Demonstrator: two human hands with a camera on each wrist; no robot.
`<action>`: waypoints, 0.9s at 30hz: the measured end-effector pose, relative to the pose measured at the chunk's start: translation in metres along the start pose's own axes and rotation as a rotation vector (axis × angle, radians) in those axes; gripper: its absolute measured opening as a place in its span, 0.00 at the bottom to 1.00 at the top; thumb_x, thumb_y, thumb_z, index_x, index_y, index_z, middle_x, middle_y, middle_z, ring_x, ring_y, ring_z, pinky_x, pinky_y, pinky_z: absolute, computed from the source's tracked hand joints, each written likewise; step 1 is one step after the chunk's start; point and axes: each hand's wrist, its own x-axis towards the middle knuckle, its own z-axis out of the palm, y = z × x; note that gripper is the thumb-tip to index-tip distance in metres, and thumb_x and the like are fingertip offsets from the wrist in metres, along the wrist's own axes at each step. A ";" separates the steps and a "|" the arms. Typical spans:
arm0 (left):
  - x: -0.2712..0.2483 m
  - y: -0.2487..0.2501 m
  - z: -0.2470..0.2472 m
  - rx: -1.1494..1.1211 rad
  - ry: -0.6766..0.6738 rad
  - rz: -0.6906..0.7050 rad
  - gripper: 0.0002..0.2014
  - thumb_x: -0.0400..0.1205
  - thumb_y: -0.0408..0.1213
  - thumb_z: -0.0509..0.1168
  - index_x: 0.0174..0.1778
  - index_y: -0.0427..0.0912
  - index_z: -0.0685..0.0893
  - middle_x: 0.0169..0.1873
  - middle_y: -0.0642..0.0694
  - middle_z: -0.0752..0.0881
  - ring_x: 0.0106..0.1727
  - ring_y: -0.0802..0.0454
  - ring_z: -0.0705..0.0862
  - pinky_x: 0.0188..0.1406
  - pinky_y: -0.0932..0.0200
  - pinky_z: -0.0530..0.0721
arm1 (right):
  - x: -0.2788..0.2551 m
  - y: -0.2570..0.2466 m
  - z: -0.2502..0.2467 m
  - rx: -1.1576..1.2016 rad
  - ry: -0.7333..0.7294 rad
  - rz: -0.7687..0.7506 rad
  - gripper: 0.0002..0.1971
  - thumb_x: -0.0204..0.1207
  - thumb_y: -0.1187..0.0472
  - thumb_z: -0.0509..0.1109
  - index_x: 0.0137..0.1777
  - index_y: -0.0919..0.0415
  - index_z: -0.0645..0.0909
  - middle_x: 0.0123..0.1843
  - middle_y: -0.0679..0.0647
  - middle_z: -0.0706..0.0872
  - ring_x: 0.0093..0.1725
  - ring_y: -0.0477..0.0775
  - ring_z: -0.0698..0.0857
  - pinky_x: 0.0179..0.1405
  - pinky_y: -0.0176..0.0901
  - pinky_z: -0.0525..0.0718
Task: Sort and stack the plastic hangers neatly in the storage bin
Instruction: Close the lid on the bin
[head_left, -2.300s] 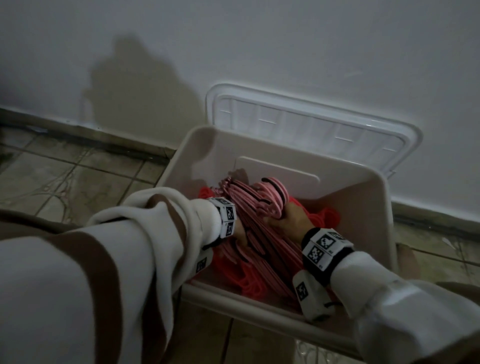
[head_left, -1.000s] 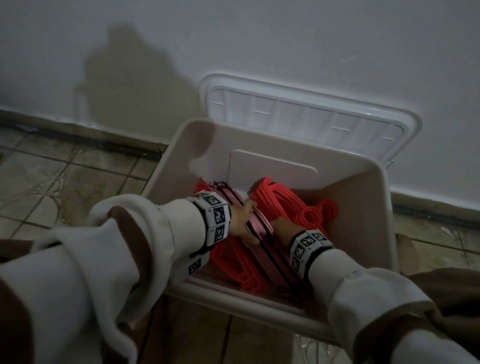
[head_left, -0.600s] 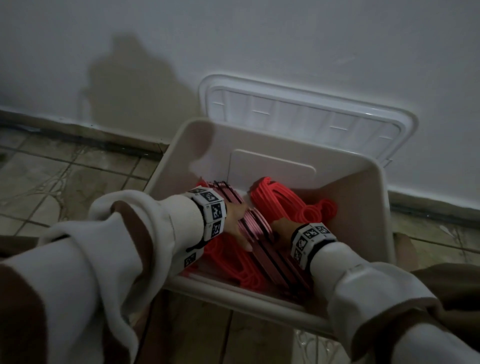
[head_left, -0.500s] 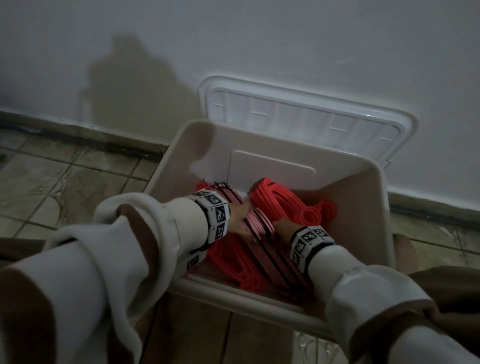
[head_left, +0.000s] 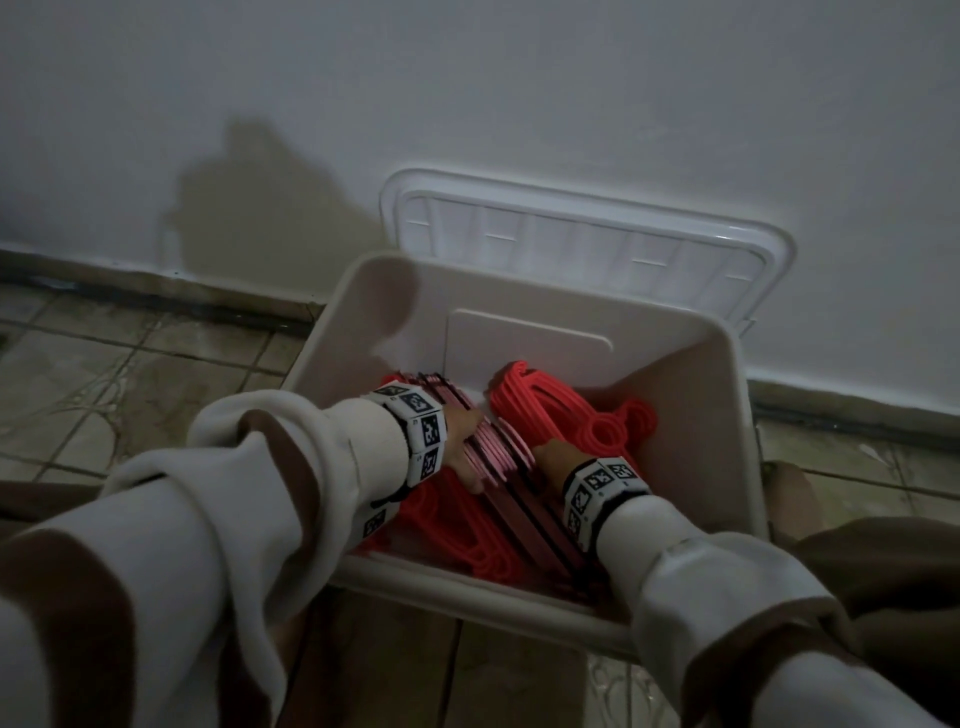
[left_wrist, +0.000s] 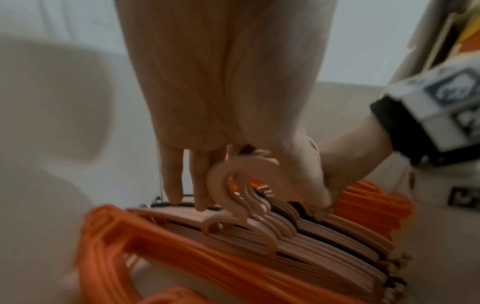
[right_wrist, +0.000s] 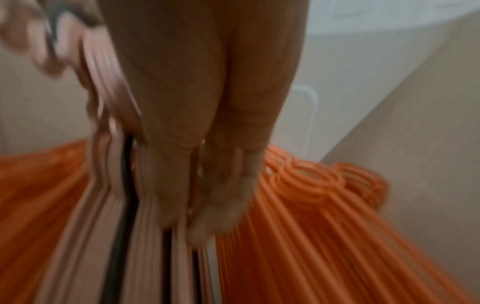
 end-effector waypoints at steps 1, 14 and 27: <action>-0.003 0.000 -0.002 -0.006 0.012 0.010 0.50 0.68 0.59 0.73 0.79 0.39 0.57 0.76 0.40 0.70 0.75 0.42 0.71 0.75 0.48 0.69 | -0.004 0.001 -0.003 0.004 0.018 0.014 0.17 0.82 0.65 0.58 0.70 0.68 0.74 0.68 0.66 0.78 0.68 0.63 0.78 0.65 0.47 0.75; -0.050 -0.019 -0.108 -0.206 0.379 -0.027 0.21 0.80 0.37 0.67 0.68 0.36 0.75 0.64 0.39 0.81 0.66 0.43 0.78 0.60 0.58 0.74 | -0.075 0.030 -0.109 0.106 0.476 0.083 0.12 0.77 0.64 0.61 0.59 0.59 0.79 0.61 0.60 0.83 0.60 0.60 0.83 0.58 0.48 0.79; -0.028 -0.063 -0.172 -0.214 0.842 -0.254 0.25 0.79 0.35 0.63 0.72 0.39 0.66 0.67 0.36 0.69 0.68 0.38 0.69 0.64 0.45 0.72 | -0.066 0.084 -0.171 0.208 1.024 0.397 0.28 0.71 0.72 0.63 0.73 0.59 0.65 0.71 0.57 0.70 0.73 0.58 0.68 0.74 0.58 0.61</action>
